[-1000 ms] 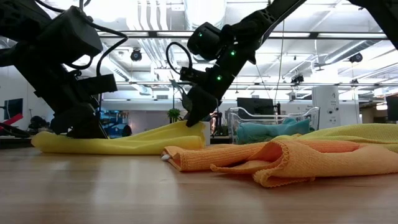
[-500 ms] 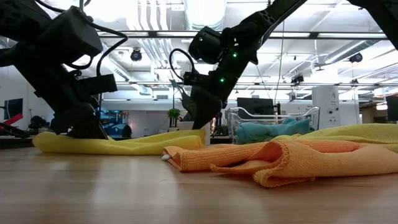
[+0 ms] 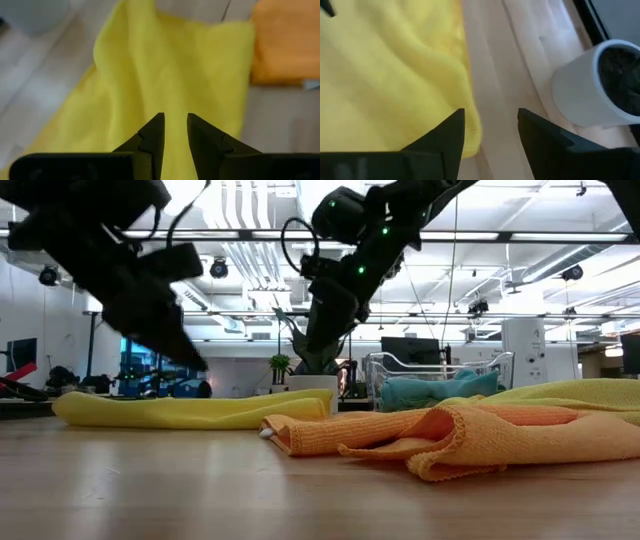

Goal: Fold microfiber towels
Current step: Fold the left yellow microfiber towel

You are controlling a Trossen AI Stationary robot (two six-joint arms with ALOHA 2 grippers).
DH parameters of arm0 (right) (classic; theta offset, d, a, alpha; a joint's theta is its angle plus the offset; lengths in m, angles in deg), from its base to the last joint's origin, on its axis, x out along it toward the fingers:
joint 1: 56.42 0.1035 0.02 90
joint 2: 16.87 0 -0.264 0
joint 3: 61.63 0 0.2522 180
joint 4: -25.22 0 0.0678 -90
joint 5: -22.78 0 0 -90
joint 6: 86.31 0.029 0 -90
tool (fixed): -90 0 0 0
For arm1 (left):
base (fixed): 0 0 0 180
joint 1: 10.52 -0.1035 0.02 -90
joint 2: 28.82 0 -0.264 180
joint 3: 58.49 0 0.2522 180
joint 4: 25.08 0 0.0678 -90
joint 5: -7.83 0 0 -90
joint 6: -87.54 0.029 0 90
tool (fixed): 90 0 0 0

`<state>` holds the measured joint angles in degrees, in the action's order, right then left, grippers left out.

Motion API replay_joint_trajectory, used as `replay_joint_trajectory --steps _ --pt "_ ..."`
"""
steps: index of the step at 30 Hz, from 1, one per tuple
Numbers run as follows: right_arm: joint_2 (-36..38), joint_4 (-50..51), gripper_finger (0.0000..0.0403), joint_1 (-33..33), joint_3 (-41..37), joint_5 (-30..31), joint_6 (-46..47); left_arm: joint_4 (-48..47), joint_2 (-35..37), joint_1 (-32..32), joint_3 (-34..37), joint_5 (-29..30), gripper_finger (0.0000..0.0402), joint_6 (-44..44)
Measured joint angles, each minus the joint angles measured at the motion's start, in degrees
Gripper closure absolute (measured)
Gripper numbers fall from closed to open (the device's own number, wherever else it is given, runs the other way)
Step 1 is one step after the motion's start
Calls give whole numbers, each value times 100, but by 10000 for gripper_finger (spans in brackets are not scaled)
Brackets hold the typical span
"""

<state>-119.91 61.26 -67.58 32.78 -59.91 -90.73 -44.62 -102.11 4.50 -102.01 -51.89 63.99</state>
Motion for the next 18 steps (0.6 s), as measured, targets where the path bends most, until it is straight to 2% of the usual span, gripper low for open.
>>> replay_joint_trajectory --steps 5,10,16,18 --pt "27 -143 263 320 -138 -449 6 -137 558 -5 29 193 334 467" --pt "-201 -595 314 722 -233 -478 -1 -324 943 -263 218 440 334 924" --pt "-664 -1176 383 947 -238 -480 36 -371 849 -880 582 278 351 907" --pt "-805 -1243 391 957 -238 -481 102 -253 679 -1060 697 265 366 879"
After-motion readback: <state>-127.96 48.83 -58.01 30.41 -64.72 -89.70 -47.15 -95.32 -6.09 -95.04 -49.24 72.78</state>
